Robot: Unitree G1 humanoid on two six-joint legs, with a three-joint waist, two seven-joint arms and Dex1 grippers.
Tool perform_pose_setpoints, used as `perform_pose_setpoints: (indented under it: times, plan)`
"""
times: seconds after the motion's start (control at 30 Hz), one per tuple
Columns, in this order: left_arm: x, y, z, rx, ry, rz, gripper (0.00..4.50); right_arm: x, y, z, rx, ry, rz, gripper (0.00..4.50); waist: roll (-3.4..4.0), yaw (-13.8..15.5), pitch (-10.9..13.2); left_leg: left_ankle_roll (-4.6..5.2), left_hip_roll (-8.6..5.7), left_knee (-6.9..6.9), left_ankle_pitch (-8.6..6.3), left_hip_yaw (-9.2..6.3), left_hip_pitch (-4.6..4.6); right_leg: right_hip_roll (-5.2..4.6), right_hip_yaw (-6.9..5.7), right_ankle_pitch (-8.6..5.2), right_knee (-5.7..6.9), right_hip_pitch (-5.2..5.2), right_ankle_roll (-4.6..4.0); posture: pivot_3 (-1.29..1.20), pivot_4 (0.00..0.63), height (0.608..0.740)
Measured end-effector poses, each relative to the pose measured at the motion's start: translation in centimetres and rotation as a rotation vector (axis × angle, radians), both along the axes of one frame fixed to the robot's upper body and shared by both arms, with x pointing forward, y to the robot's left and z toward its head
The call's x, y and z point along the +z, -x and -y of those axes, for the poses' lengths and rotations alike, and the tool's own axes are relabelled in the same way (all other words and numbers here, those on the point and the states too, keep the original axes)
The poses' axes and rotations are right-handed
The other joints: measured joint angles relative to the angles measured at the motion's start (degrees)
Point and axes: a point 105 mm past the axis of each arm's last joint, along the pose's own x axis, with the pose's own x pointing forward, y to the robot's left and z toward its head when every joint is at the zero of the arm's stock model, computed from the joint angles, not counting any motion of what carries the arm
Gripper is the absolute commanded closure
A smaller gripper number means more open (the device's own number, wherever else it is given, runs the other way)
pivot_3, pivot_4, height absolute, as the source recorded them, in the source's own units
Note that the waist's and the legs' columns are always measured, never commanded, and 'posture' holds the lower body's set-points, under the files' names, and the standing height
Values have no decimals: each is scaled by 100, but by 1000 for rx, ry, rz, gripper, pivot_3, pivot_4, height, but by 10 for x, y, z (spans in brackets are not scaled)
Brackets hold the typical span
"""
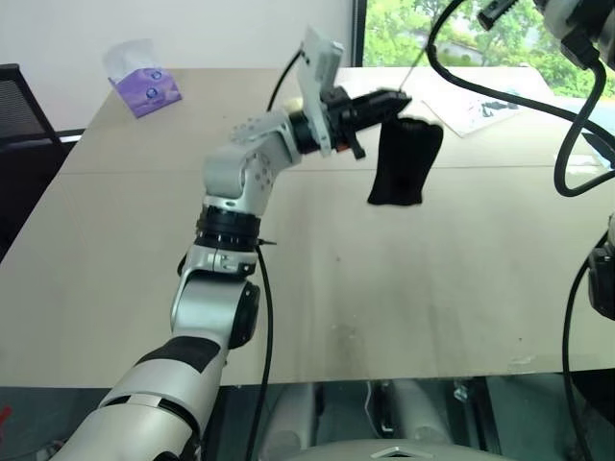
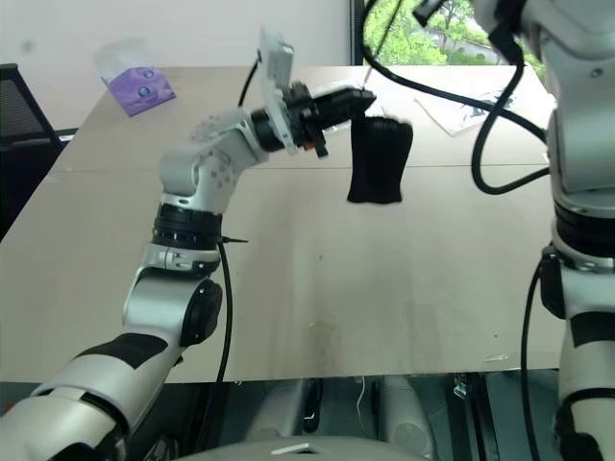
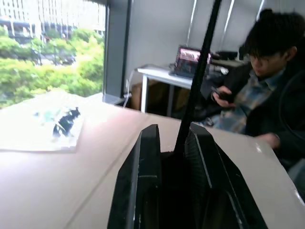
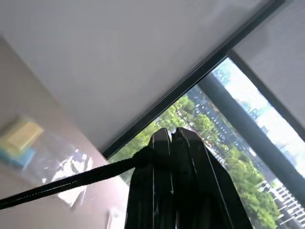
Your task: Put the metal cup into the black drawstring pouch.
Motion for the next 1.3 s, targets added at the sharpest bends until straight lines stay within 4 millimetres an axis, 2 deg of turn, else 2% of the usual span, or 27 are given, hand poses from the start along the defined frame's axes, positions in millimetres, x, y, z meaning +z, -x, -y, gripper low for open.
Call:
perform_pose_setpoints:
  times: [0.07, 0.17, 0.23, 0.3, 0.4, 0.57, 0.8, 0.87, 0.9, 0.97, 1.03, 1.13, 1.2, 1.23, 1.27, 1.3]
  plan:
    - [-2, 0, 2, -5, 2, -10, 4320, -3, 0, -5, 17, 5, -8, 4500, 0, 1, 0, 0, 0, -2, 0, 1, -5, 0, -2, 0, 1, -5, 0, 0, 150, 740]
    - [-35, -1, -3, 17, -62, -75, 4320, -11, -8, 0, -4, -15, -28, 4500, 2, 3, -2, -24, -1, 19, 16, 3, -71, 0, 2, 2, 20, -71, 1, 0, 150, 740]
    - [-70, -3, -12, 46, -159, -126, 4320, -9, -18, 21, -70, -103, -36, 4500, 2, 14, -1, -25, -1, 18, 16, 6, -71, 0, 6, 2, 22, -72, 0, 0, 150, 740]
    - [-86, -2, -17, 62, -189, -140, 4320, -15, -31, 39, -132, -160, -77, 4500, 1, 34, -1, -25, 0, 20, 16, 4, -75, 0, 3, 2, 20, -74, 0, 0, 150, 740]
    - [-81, -4, -22, 98, -219, -83, 4320, -25, -48, 64, -220, -240, -126, 4500, 3, 59, 0, -24, -1, 19, 16, 3, -78, 0, 3, 2, 18, -75, 0, 0, 150, 740]
    - [-69, -6, -24, 122, -222, -30, 4320, -31, -53, 86, -293, -312, -122, 4500, 3, 46, 0, -24, -2, 13, 16, 6, -77, 1, 3, 2, 15, -75, 0, 0, 150, 740]
    - [-62, -20, -35, 185, -276, 7, 4320, -75, -57, 112, -345, -367, -217, 4500, 3, 43, 0, -24, -1, 17, 16, 4, -81, 6, -3, 2, 19, -76, 0, 0, 150, 740]
    - [-48, -29, -43, 240, -314, 52, 4320, -92, -55, 116, -339, -385, -258, 4500, 3, 50, 0, -23, -2, 19, 16, 2, -83, 6, -6, 2, 17, -75, 0, 0, 150, 740]
    - [-39, -33, -47, 271, -349, 100, 4320, -107, -54, 121, -349, -390, -290, 4500, 3, 48, 0, -23, -5, 17, 16, 5, -83, 4, -4, 2, 16, -75, 0, 0, 150, 740]
    - [-35, -34, -46, 282, -399, 158, 4320, -123, -51, 127, -349, -424, -325, 4500, 4, 54, -1, -23, -6, 15, 16, 5, -82, 3, -4, 2, 13, -73, 0, 0, 150, 740]
    - [-48, -32, -37, 268, -497, 210, 4320, -147, -43, 136, -353, -471, -374, 4500, 3, 78, -4, -23, -6, 13, 16, -2, -83, 3, -10, 2, 10, -69, 0, 0, 150, 740]
    - [-97, -26, -21, 229, -606, 193, 4320, -211, -33, 150, -397, -519, -539, 4500, 10, 83, -10, -22, -6, 11, 16, 6, -80, 1, -2, 1, 11, -66, 1, 0, 150, 740]
    - [-140, -16, -12, 198, -665, 152, 3238, -247, -24, 156, -417, -532, -626, 4500, 14, 34, -10, -22, -5, 14, 16, 15, -73, 3, 12, 2, 20, -72, 1, 0, 150, 740]
    - [-153, -11, -9, 188, -664, 130, 3005, -259, -19, 161, -434, -543, -653, 4500, 15, 24, -10, -22, -3, 14, 16, 15, -69, 5, 13, 1, 23, -70, 1, 0, 150, 740]
    - [-166, -8, -10, 195, -662, 94, 2505, -270, -11, 169, -447, -581, -673, 4500, 15, 20, -10, -22, 1, 12, 16, 14, -67, 9, 13, 2, 23, -70, 1, 0, 150, 740]
    - [-180, -2, -11, 202, -642, 43, 1918, -287, 0, 175, -435, -641, -712, 4039, 15, 17, -10, -21, 6, 13, 16, 11, -65, 14, 15, 1, 26, -70, 0, 0, 150, 740]
